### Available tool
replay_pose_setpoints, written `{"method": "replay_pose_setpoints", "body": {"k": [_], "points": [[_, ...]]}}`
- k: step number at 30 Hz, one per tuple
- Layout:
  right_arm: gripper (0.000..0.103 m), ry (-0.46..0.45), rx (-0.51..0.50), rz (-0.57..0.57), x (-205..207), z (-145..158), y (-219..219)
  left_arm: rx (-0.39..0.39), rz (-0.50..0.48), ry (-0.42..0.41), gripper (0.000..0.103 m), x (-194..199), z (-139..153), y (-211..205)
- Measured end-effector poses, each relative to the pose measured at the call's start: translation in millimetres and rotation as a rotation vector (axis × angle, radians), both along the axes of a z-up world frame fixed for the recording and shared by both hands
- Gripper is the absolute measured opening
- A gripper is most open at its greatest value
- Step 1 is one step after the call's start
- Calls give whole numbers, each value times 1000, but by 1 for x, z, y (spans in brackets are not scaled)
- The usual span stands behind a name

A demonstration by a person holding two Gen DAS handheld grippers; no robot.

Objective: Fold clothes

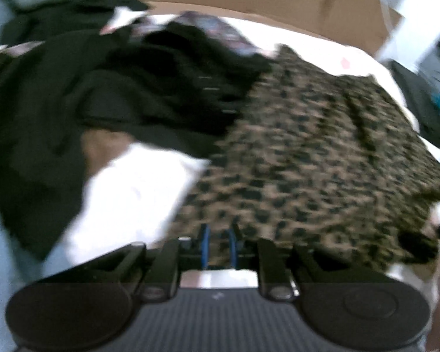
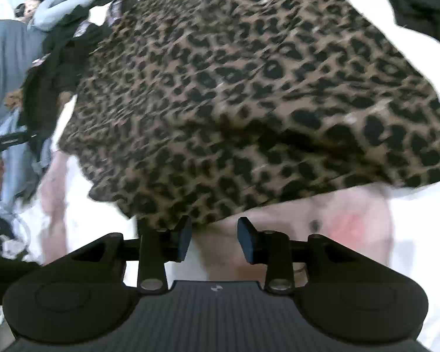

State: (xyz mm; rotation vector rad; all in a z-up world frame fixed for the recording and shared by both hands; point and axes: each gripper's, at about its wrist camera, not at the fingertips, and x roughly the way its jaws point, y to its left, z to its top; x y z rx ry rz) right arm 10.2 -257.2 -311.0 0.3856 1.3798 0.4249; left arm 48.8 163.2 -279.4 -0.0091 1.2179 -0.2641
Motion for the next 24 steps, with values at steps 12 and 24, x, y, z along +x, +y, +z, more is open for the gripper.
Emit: {"method": "replay_pose_setpoints", "body": {"k": [12, 24], "points": [[56, -32, 72, 167, -15, -2, 59, -212, -334, 178, 26, -27, -29, -94], [37, -124, 32, 186, -3, -10, 75, -332, -420, 345, 36, -49, -84, -151]]}}
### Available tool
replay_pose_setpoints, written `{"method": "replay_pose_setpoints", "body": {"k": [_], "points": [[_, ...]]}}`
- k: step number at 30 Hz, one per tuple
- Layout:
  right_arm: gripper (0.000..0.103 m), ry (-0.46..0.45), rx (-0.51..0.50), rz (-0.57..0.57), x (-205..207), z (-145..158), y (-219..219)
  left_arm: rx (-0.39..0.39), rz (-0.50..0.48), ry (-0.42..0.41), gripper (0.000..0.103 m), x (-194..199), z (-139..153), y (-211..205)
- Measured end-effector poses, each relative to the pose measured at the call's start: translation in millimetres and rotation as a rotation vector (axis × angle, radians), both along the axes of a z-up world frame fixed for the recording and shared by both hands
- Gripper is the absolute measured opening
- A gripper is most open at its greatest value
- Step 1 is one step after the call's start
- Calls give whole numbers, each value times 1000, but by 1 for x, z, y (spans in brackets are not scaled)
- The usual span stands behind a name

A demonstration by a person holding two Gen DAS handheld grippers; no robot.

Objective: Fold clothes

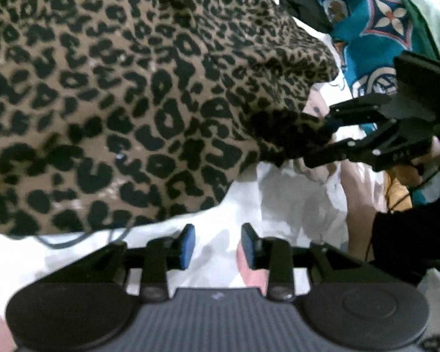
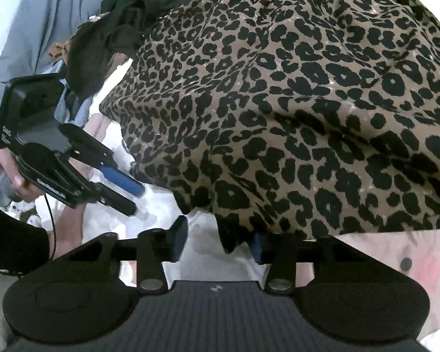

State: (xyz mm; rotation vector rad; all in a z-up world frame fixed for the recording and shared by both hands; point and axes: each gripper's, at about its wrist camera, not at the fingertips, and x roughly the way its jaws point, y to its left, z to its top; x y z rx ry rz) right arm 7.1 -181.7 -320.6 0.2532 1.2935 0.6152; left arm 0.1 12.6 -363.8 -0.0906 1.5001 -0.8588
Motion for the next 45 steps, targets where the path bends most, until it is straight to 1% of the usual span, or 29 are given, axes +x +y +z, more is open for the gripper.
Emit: {"method": "replay_pose_setpoints", "body": {"k": [1, 3, 5, 9, 13, 16, 19, 21, 23, 24, 25, 26, 27, 30, 32, 34, 37, 38, 39, 40, 41, 43, 44, 45], "points": [[27, -1, -2, 0, 0, -1, 0, -2, 5, -2, 36, -1, -3, -3], [16, 0, -4, -7, 1, -2, -3, -9, 25, -30, 36, -2, -2, -6], [10, -13, -2, -18, 2, 1, -8, -35, 53, -69, 36, -1, 6, -2], [7, -59, 43, -74, 8, 17, -23, -123, 147, -163, 36, 3, 25, 9], [7, -97, 53, -109, 14, 25, -27, -137, 158, -249, 36, 7, 34, 5], [7, -107, 47, -112, 19, 24, -26, -154, 157, -262, 36, 10, 37, 1], [7, -118, 41, -112, 25, 22, -22, -152, 150, -262, 36, 11, 27, -3], [9, -107, 34, -107, 27, 18, -20, -139, 126, -258, 36, 9, 21, -5], [11, -88, 25, -96, 27, 15, -18, -142, 111, -229, 36, 5, 17, -5], [17, -80, 15, -82, 25, 12, -16, -143, 103, -217, 36, 3, 15, -5], [29, -77, 3, -67, 23, 10, -15, -143, 97, -211, 38, 0, 13, -5], [34, -78, -10, -54, 19, 8, -13, -142, 90, -211, 41, -3, 12, -6], [44, -80, -22, -40, 15, 6, -11, -140, 83, -212, 41, -5, 11, -7], [48, -85, -61, -1, 7, 0, -4, -125, 44, -233, 41, -13, 6, -15], [48, -92, -86, 20, 3, -4, 0, -107, -6, -274, 44, -20, 6, -20], [48, -93, -88, 25, 0, -7, 3, -97, -38, -304, 46, -25, 6, -23], [48, -100, -86, 32, -2, -10, 7, -93, -56, -327, 46, -28, 5, -25], [45, -103, -92, 45, -2, -11, 10, -93, -60, -331, 43, -29, 4, -25], [32, -102, -102, 60, -2, -11, 11, -100, -64, -323, 38, -27, 6, -24], [14, -95, -107, 69, -1, -10, 11, -107, -67, -315, 23, -26, 7, -22], [11, -83, -106, 73, 0, -9, 9, -115, -71, -308, 13, -25, 9, -21], [6, -80, -91, 69, 4, 0, 5, -129, -78, -292, 7, -22, 12, -17], [4, -89, -81, 64, 6, 8, 2, -139, -78, -283, 6, -20, 14, -15], [4, -98, -71, 60, 8, 15, -1, -164, -54, -270, 6, -16, 21, -11]]}}
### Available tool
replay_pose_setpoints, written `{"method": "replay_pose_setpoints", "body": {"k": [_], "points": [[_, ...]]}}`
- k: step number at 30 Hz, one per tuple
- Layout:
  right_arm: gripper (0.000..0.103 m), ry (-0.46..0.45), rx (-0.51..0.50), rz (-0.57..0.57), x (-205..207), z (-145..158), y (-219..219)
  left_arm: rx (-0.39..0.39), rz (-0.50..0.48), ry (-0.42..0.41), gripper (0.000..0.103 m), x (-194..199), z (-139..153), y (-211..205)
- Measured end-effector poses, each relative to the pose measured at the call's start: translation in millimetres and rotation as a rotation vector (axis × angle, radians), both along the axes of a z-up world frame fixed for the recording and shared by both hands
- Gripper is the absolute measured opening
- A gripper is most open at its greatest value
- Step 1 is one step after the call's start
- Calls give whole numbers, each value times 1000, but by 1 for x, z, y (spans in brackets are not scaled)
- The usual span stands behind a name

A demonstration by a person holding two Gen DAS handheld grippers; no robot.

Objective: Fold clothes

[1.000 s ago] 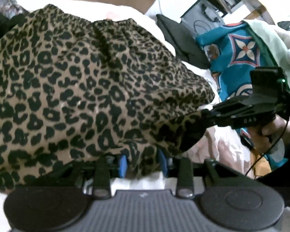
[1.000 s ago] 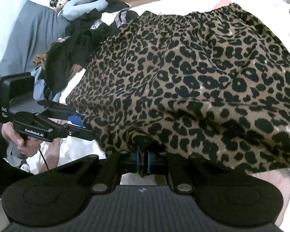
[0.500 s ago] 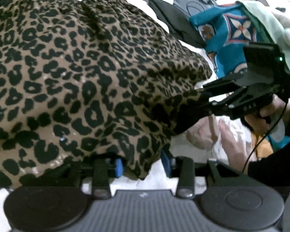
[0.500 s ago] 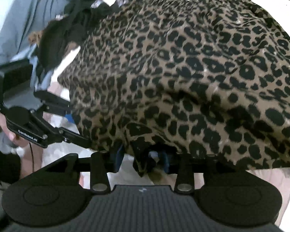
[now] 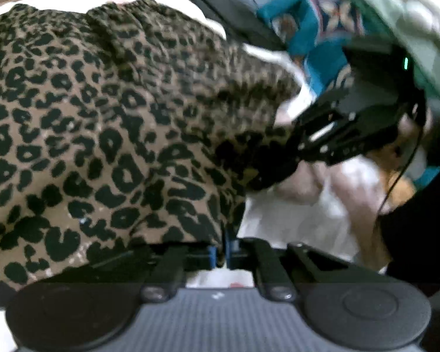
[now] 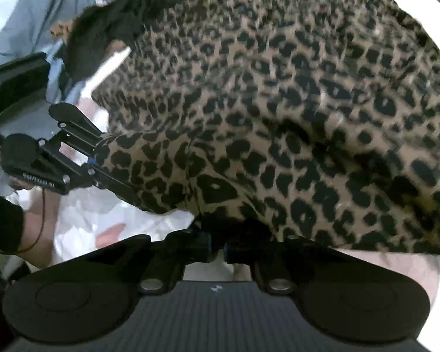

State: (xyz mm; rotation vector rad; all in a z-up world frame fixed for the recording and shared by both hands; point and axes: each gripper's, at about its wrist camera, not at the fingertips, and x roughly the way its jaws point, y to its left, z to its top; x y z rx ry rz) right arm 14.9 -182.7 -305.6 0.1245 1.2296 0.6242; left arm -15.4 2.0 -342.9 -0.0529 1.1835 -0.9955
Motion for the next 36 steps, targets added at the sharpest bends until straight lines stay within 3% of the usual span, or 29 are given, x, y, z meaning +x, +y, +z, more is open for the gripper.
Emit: {"method": "replay_pose_setpoints", "body": {"k": [7, 10, 14, 18, 22, 26, 29, 36], "points": [[3, -43, 103, -26, 12, 46, -13, -146, 74, 11, 5, 23, 49, 18], [5, -36, 133, -51, 15, 51, -15, -165, 79, 4, 6, 26, 56, 22], [6, 6, 120, -28, 13, 32, -2, -105, 62, 36, 6, 22, 37, 17], [9, 100, 71, 72, 1, 6, 19, -33, 11, 90, 6, 10, 19, 12], [29, 139, 73, 86, -9, 2, 21, -10, -9, 153, 10, 3, 10, 17], [31, 150, 83, 82, -10, 11, 11, 2, -26, 170, 12, 2, 15, 25], [31, 133, 78, 47, -12, 19, -5, 0, 10, 159, 13, 8, 26, 40], [31, 60, 22, -118, -8, 29, -58, 33, 196, 94, 14, 32, 37, 78]]}}
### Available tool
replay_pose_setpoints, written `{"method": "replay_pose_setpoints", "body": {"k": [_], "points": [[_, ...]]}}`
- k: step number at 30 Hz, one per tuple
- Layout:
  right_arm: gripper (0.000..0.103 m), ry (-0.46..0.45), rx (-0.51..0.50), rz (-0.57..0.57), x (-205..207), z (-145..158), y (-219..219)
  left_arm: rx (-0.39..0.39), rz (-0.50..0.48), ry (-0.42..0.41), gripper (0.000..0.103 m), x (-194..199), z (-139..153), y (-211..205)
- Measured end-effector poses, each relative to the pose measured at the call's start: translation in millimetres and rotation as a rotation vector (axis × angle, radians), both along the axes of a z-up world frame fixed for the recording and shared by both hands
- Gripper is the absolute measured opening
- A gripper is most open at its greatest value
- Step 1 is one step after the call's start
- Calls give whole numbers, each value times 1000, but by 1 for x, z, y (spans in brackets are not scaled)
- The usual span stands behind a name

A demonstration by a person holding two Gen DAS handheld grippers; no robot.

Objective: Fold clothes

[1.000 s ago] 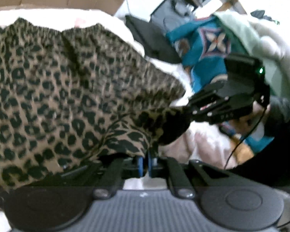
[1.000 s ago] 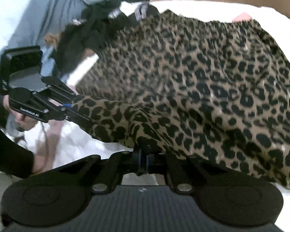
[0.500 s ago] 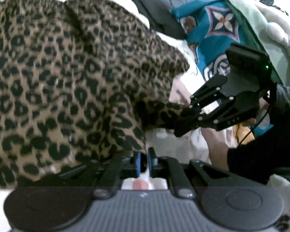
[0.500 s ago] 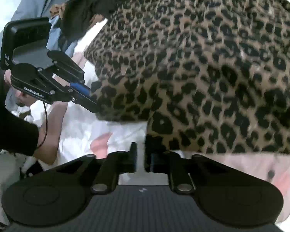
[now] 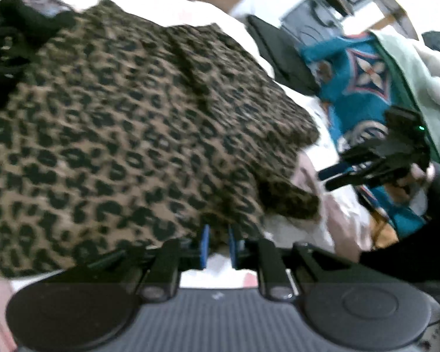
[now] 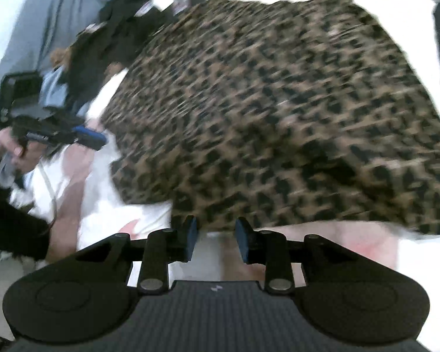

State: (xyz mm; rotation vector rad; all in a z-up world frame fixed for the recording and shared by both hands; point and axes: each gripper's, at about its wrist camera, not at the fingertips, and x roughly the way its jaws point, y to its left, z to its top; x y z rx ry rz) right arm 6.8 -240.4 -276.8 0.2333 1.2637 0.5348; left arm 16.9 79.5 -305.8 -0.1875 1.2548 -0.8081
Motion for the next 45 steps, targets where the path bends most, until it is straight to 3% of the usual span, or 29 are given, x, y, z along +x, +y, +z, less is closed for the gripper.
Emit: {"method": "replay_pose_setpoints", "body": {"k": [8, 16, 21, 30, 34, 37, 45], "points": [[31, -87, -109, -253, 8, 3, -64, 68, 49, -87, 14, 16, 4, 5], [31, -160, -353, -413, 7, -20, -117, 230, 225, -120, 14, 25, -4, 40], [31, -151, -384, -488, 9, -35, -143, 292, 285, -141, 14, 24, -5, 56], [33, -53, -415, -440, 17, -77, -149, 425, 414, -188, 17, 28, -7, 90], [36, -50, -424, -416, 10, -78, -147, 480, 495, -190, 18, 33, -10, 111], [41, -48, -415, -415, 9, -79, -147, 488, 539, -177, 24, 35, -13, 124], [42, -20, -408, -380, 3, -85, -139, 463, 565, -140, 40, 36, -20, 135]]}}
